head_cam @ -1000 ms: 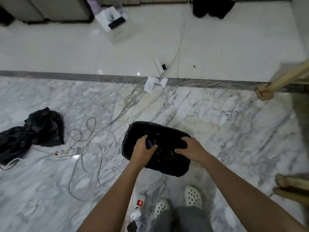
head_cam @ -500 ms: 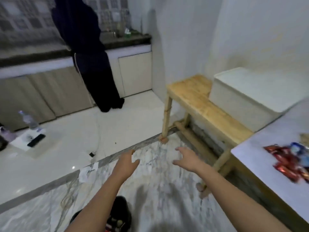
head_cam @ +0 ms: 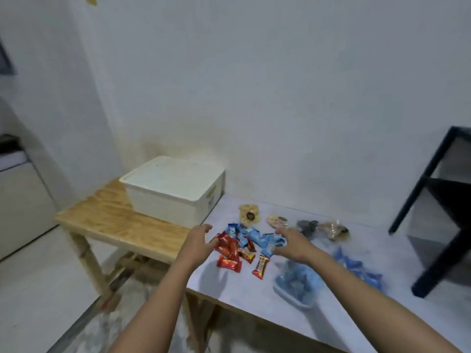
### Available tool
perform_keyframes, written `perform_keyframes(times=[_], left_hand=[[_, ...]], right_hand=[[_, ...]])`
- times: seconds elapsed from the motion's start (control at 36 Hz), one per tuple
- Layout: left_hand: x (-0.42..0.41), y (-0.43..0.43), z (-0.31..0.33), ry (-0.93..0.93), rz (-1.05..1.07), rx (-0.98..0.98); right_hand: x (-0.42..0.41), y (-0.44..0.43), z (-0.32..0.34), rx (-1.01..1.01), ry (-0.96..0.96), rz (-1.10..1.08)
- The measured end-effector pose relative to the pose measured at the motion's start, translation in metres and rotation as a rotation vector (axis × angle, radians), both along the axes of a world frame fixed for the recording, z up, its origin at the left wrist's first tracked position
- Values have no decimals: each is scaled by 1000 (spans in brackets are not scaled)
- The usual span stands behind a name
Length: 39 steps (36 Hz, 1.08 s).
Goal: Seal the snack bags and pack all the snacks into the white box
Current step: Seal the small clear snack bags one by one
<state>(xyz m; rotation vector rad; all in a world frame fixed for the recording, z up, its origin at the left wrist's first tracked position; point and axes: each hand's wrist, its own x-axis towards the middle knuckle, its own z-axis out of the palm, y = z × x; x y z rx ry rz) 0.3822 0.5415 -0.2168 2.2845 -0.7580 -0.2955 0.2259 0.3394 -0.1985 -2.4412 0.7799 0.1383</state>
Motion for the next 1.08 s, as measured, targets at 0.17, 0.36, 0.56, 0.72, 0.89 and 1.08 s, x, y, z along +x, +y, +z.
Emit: perform_keyframes(times=[0.17, 0.36, 0.56, 0.72, 0.89, 1.08], left_hand=[[-15, -105, -9, 3, -188, 49], [7, -204, -28, -12, -378, 104], [62, -293, -67, -41, -537, 200], [96, -348, -99, -77, -734, 364], [109, -384, -136, -56, -962, 572], [114, -397, -151, -27, -1014, 622]], right_hand=[[-43, -75, -3, 21, -36, -175], [-44, -139, -29, 71, -62, -320], [3, -178, -75, 145, -160, -459], [61, -176, -126, 270, -145, -579], [99, -176, -159, 573, -182, -788], [112, -191, -174, 635, -253, -946]])
